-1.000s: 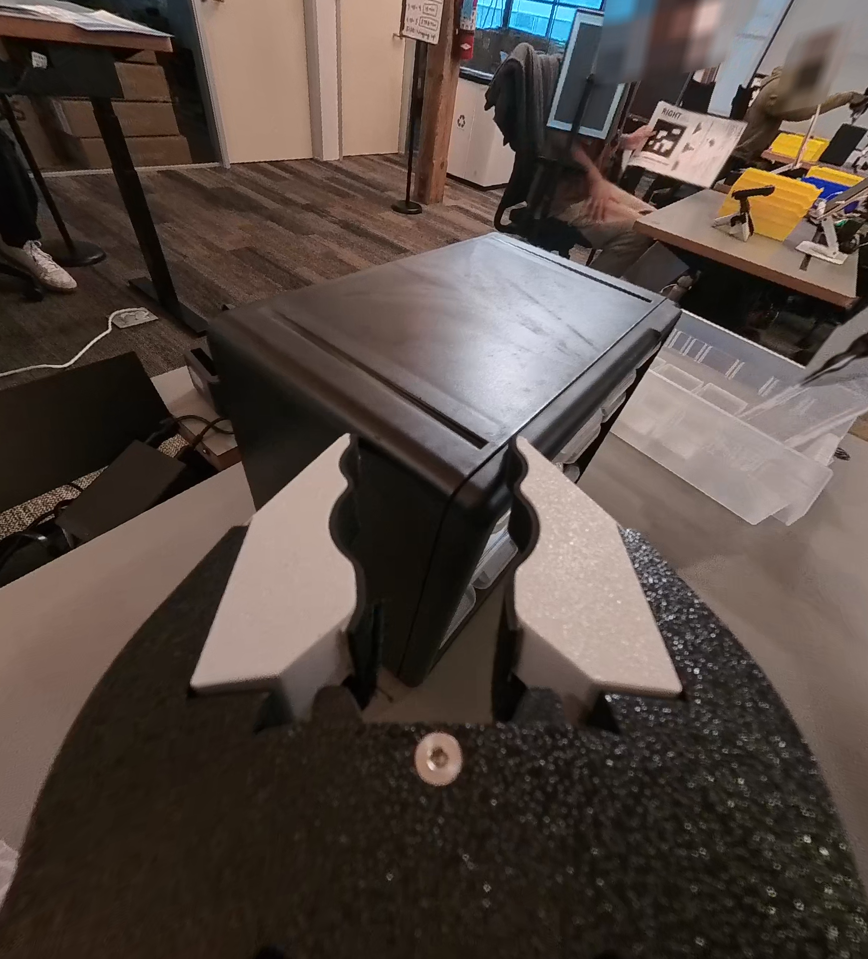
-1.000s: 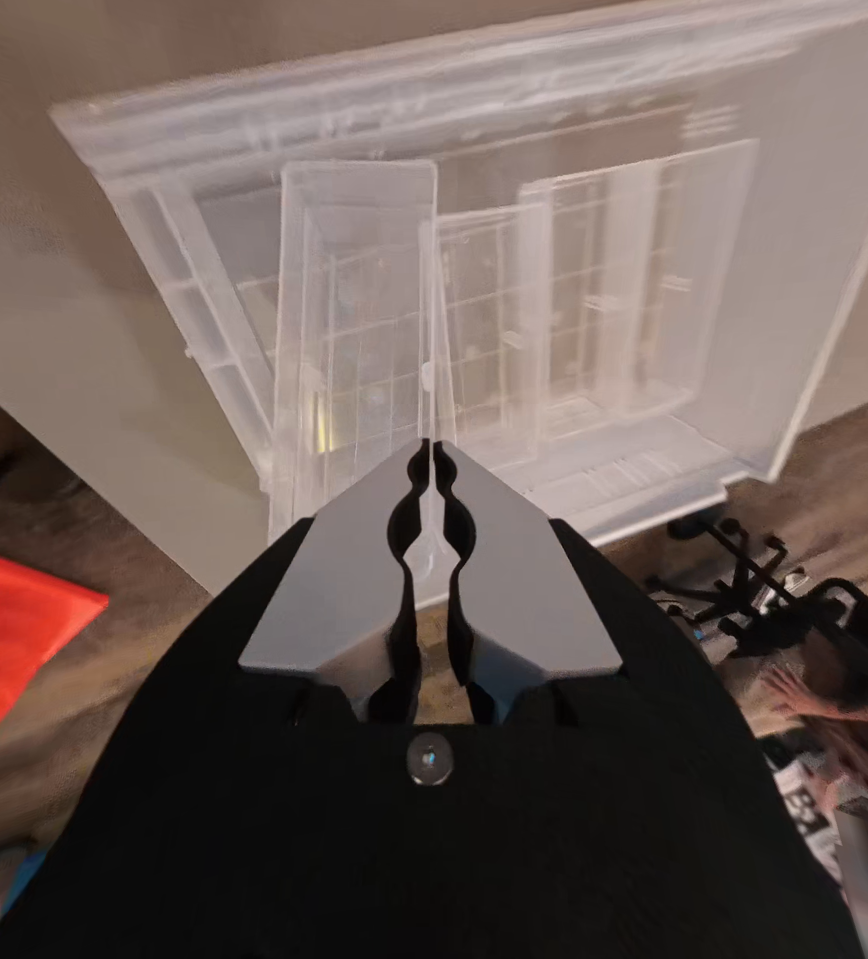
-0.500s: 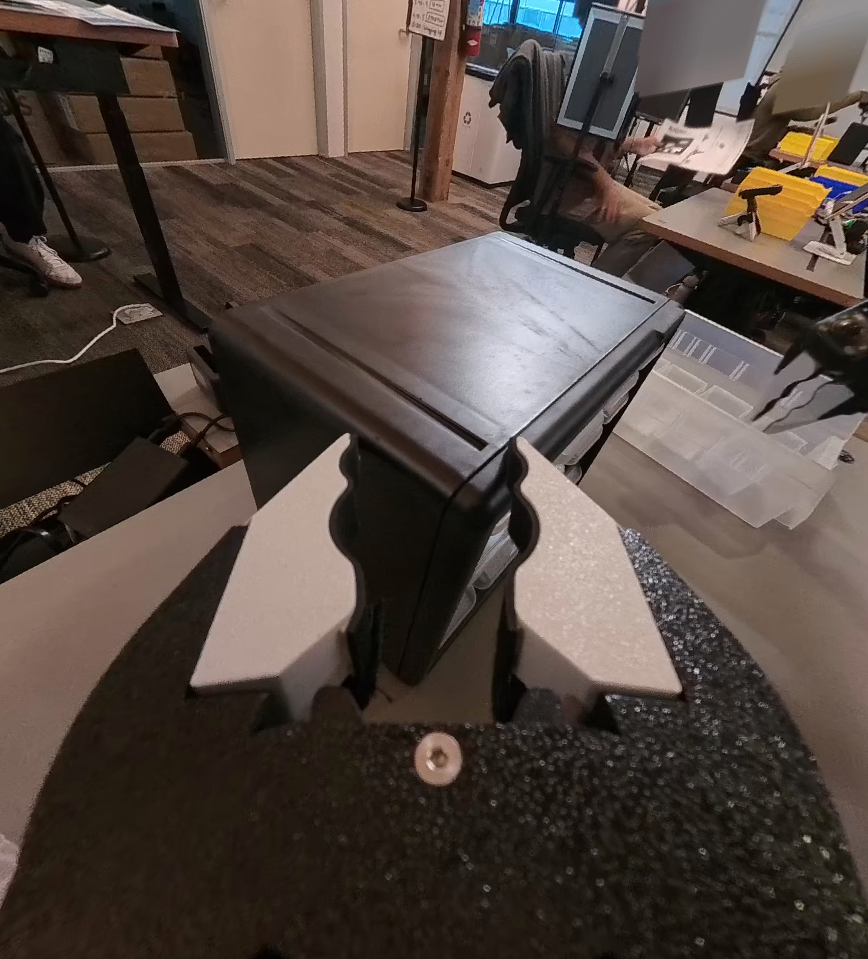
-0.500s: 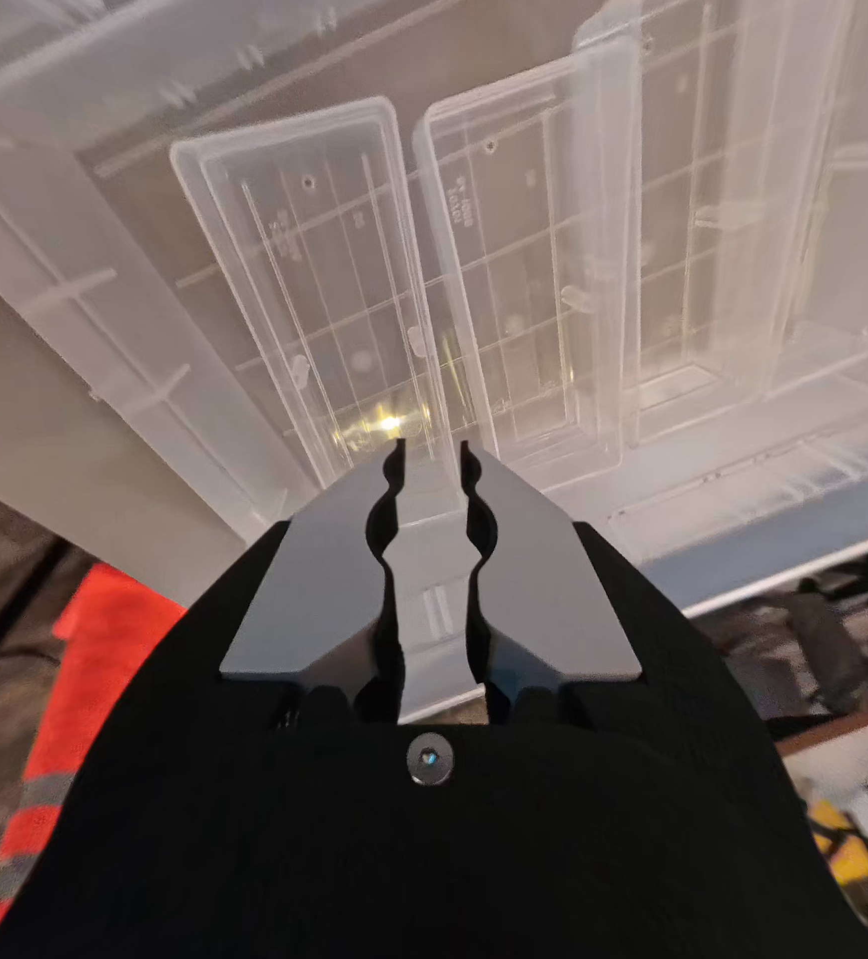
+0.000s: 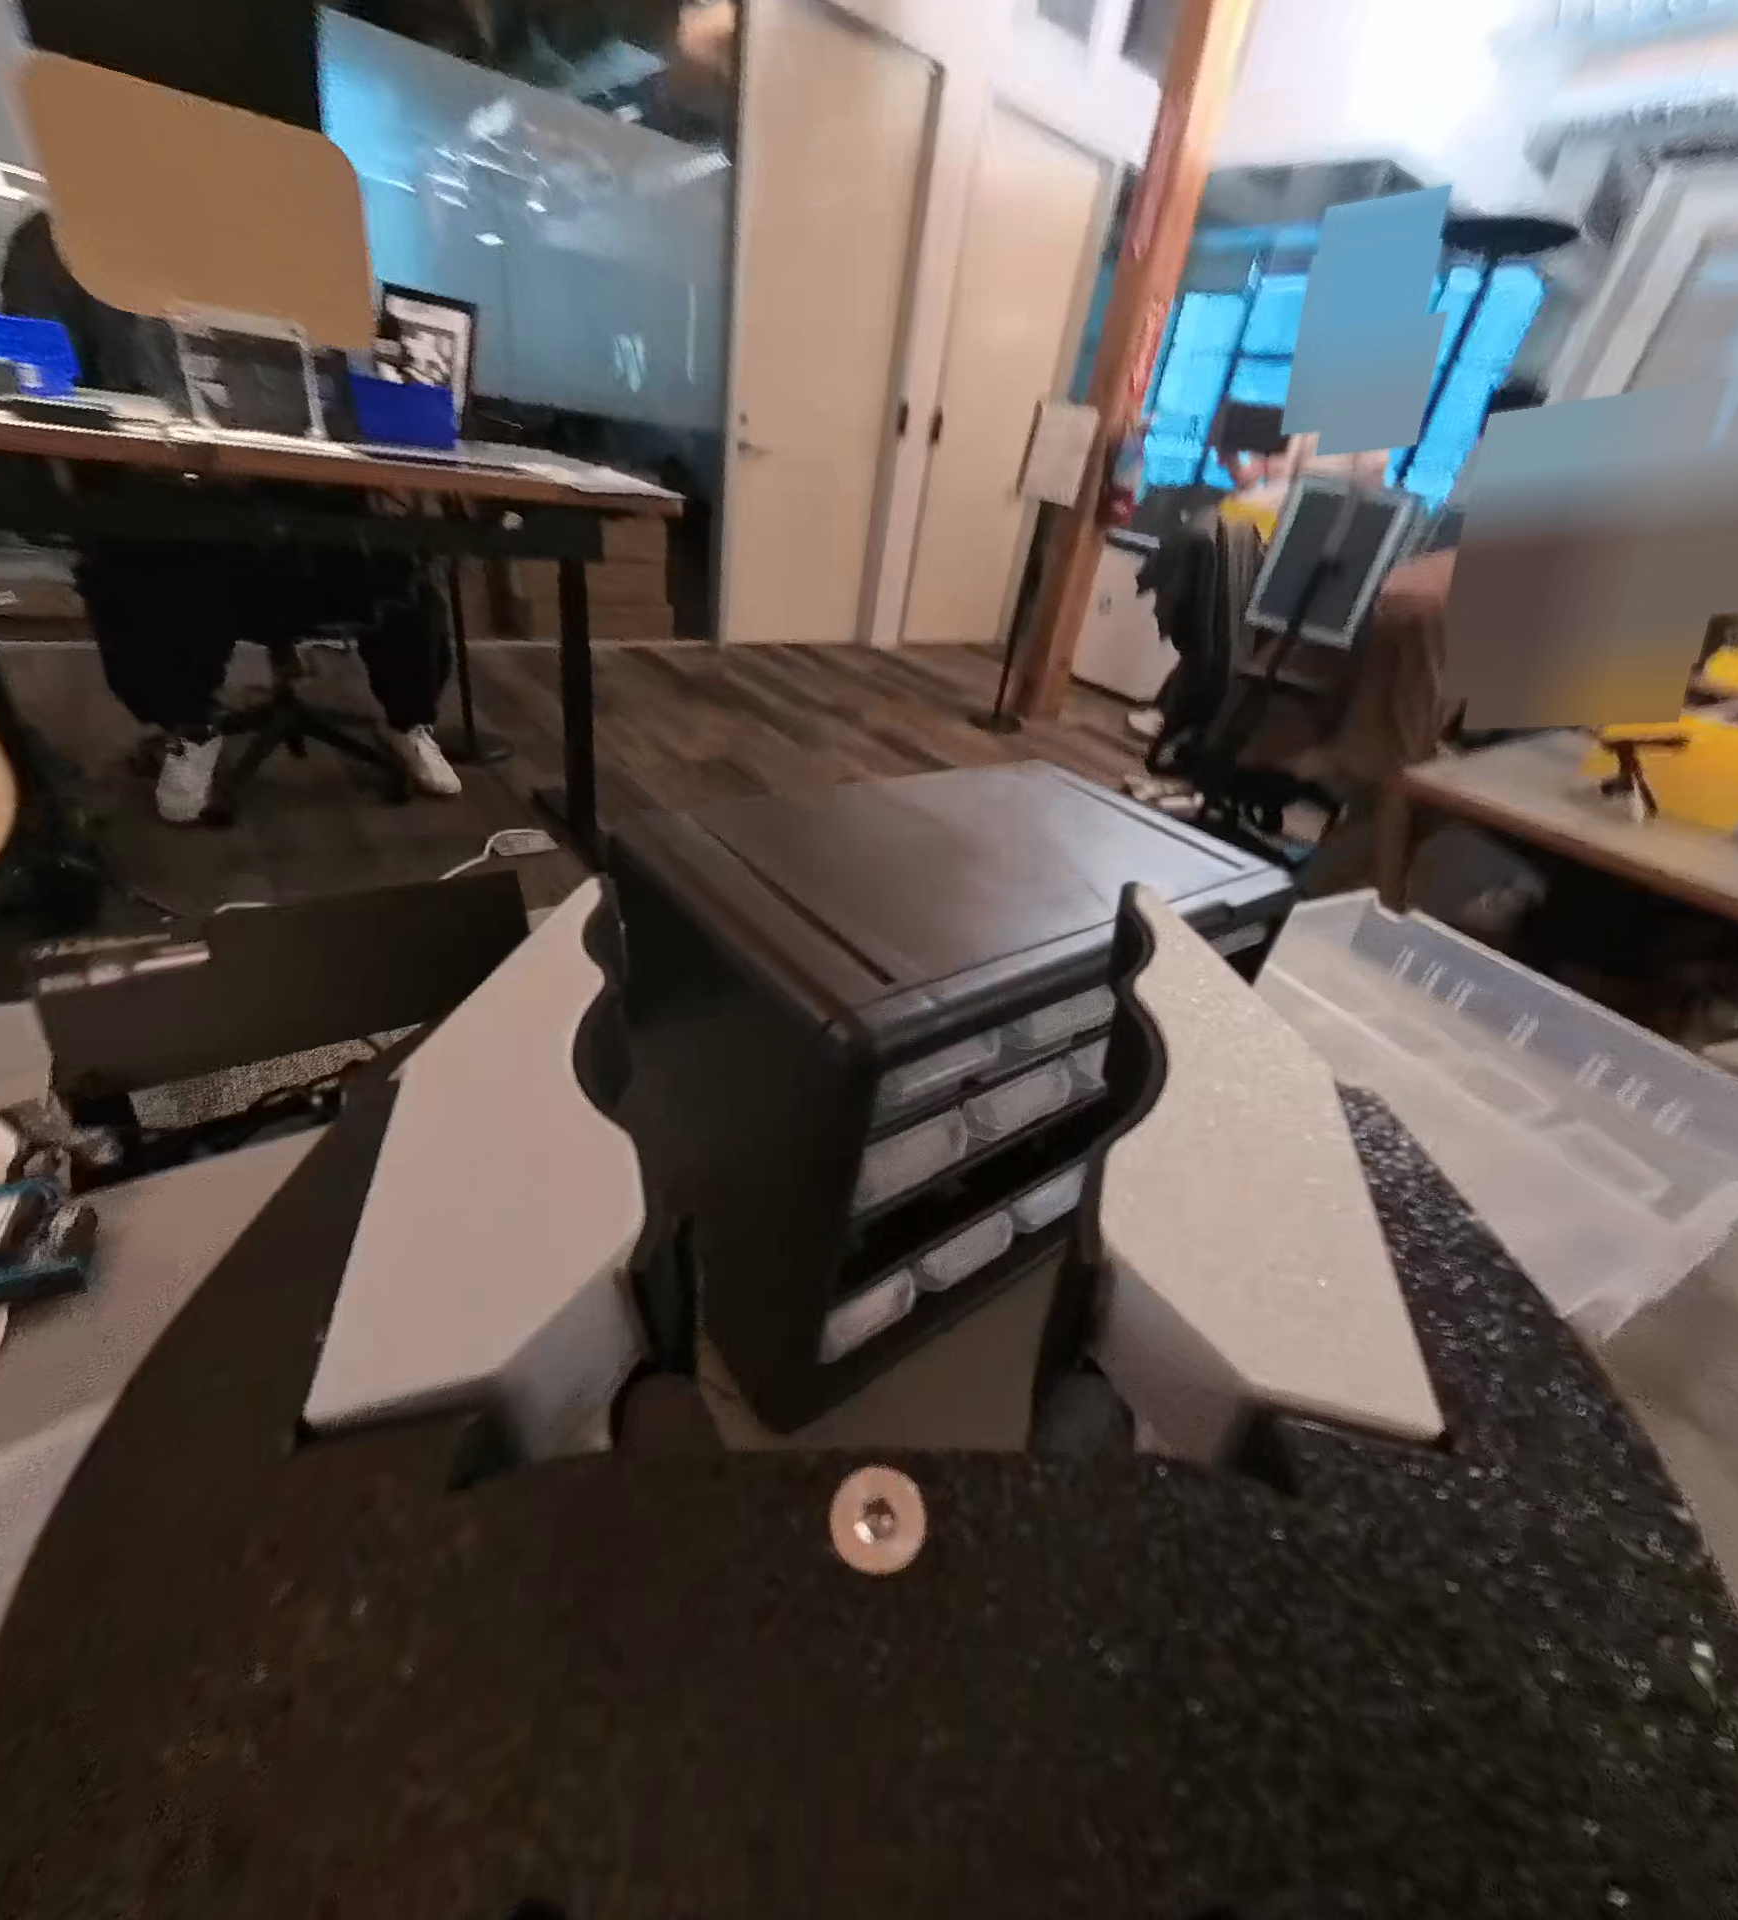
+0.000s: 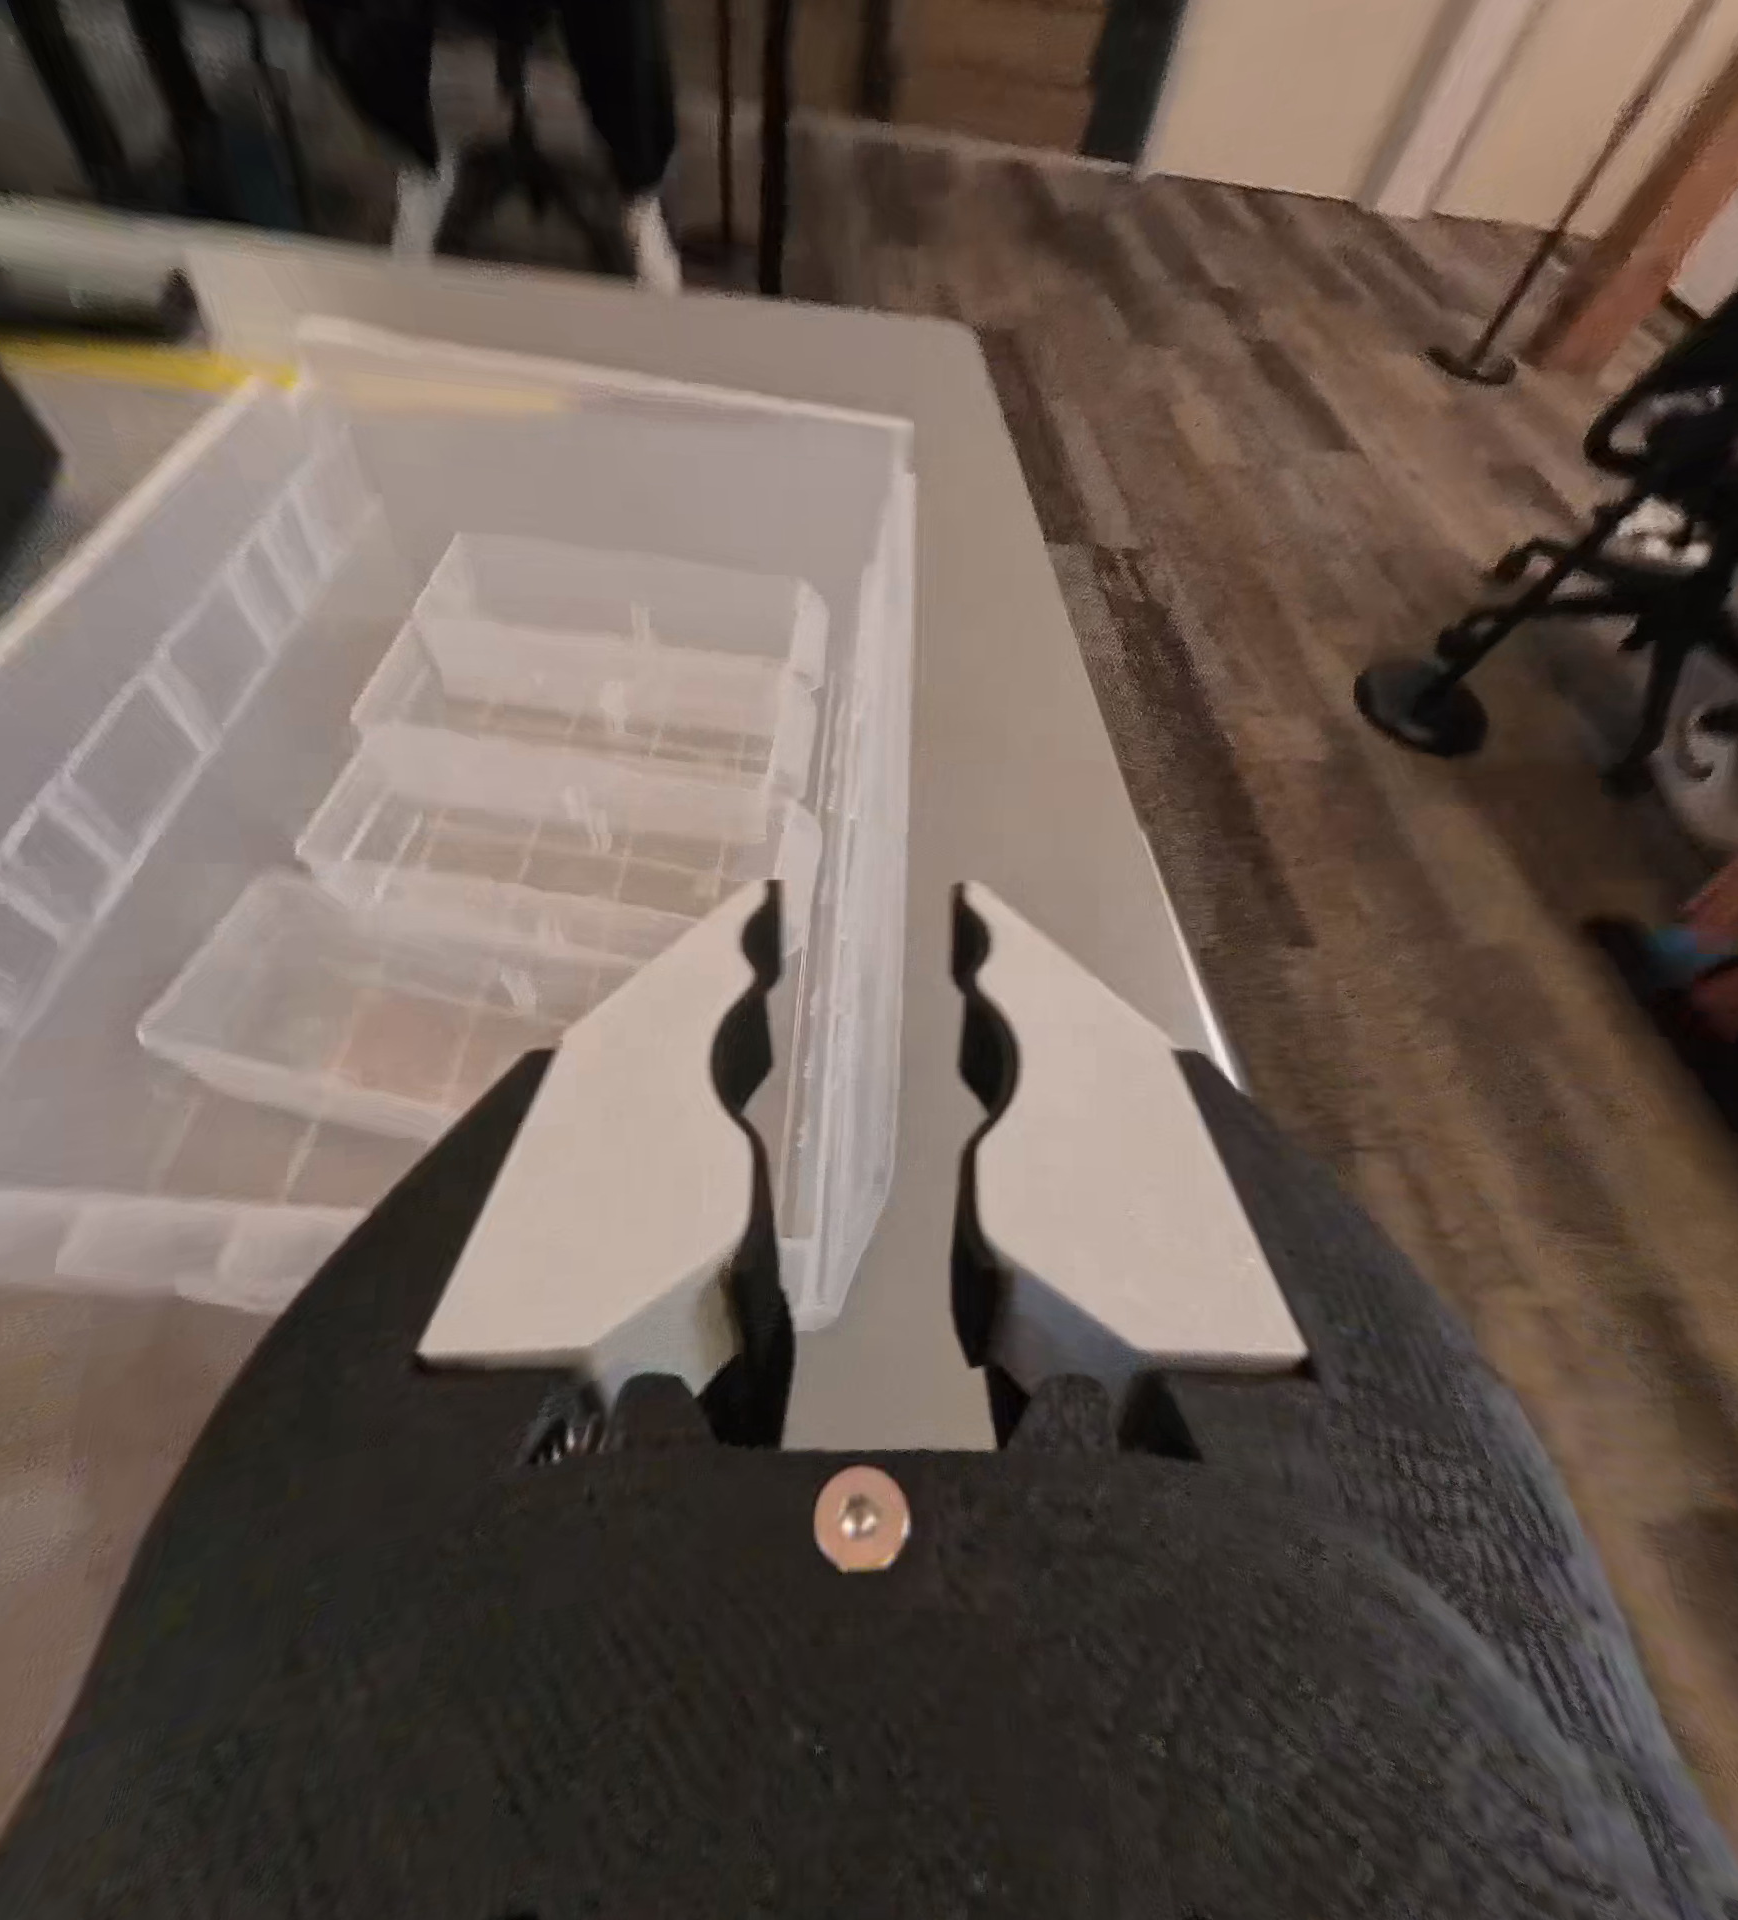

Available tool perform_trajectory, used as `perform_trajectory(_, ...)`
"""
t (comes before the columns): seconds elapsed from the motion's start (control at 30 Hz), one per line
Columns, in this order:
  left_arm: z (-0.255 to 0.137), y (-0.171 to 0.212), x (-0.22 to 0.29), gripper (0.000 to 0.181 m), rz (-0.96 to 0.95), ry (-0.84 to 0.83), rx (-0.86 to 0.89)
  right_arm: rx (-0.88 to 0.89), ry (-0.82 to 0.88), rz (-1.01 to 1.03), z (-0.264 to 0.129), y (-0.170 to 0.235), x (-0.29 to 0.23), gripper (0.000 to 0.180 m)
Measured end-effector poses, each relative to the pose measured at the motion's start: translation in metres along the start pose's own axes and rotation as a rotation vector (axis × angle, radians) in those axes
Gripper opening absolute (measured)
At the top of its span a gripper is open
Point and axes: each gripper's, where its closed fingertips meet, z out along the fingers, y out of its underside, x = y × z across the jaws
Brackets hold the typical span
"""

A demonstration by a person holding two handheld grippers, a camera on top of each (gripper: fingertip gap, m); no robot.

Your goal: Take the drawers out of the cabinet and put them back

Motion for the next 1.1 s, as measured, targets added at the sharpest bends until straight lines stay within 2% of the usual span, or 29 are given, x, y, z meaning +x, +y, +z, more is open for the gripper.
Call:
perform_trajectory(0.07, -0.023, 0.008, 0.001, 0.092, -0.006, -0.089, -0.019, 0.046, 0.032, 0.112, 0.001, 0.012, 0.009, 0.028)
perform_trajectory(0.13, -0.048, 0.028, -0.004, 0.092, 0.062, -0.217, -0.099, 0.017, 0.056, 0.111, 0.006, 0.03, 0.011, 0.032)
perform_trajectory(0.23, -0.091, 0.066, -0.018, 0.097, 0.175, -0.371, -0.234, -0.02, 0.01, 0.146, 0.016, 0.048, 0.001, 0.037)
perform_trajectory(0.3, -0.121, 0.081, -0.038, 0.1, 0.139, -0.501, -0.287, -0.067, -0.02, 0.163, 0.021, 0.055, -0.001, 0.036)
perform_trajectory(0.4, -0.143, 0.093, -0.039, 0.102, 0.025, -0.494, -0.291, -0.131, -0.053, 0.178, 0.027, 0.06, -0.002, 0.024)
perform_trajectory(0.5, -0.166, 0.119, -0.047, 0.112, 0.068, -0.549, -0.426, -0.133, -0.115, 0.212, 0.029, 0.059, -0.01, 0.011)
perform_trajectory(0.57, -0.177, 0.144, -0.049, 0.125, 0.079, -0.547, -0.509, -0.15, -0.116, 0.193, 0.028, 0.061, -0.008, 0.004)
perform_trajectory(0.7, -0.18, 0.185, -0.043, 0.133, 0.02, -0.459, -0.516, -0.175, -0.173, 0.148, 0.025, 0.063, -0.011, 0.004)
perform_trajectory(0.8, -0.183, 0.194, -0.052, 0.118, 0.043, -0.504, -0.47, -0.19, -0.212, 0.113, 0.023, 0.064, -0.012, 0.004)
perform_trajectory(0.9, -0.188, 0.201, -0.062, 0.08, 0.05, -0.553, -0.468, -0.208, -0.282, 0.036, 0.02, 0.065, -0.012, 0.004)
perform_trajectory(1.03, -0.187, 0.203, -0.056, 0.028, 0.06, -0.505, -0.453, -0.222, -0.449, -0.043, 0.018, 0.068, -0.006, 0.005)
perform_trajectory(1.1, -0.189, 0.209, -0.058, 0.012, 0.089, -0.513, -0.499, -0.248, -0.546, -0.017, 0.017, 0.068, -0.002, 0.005)
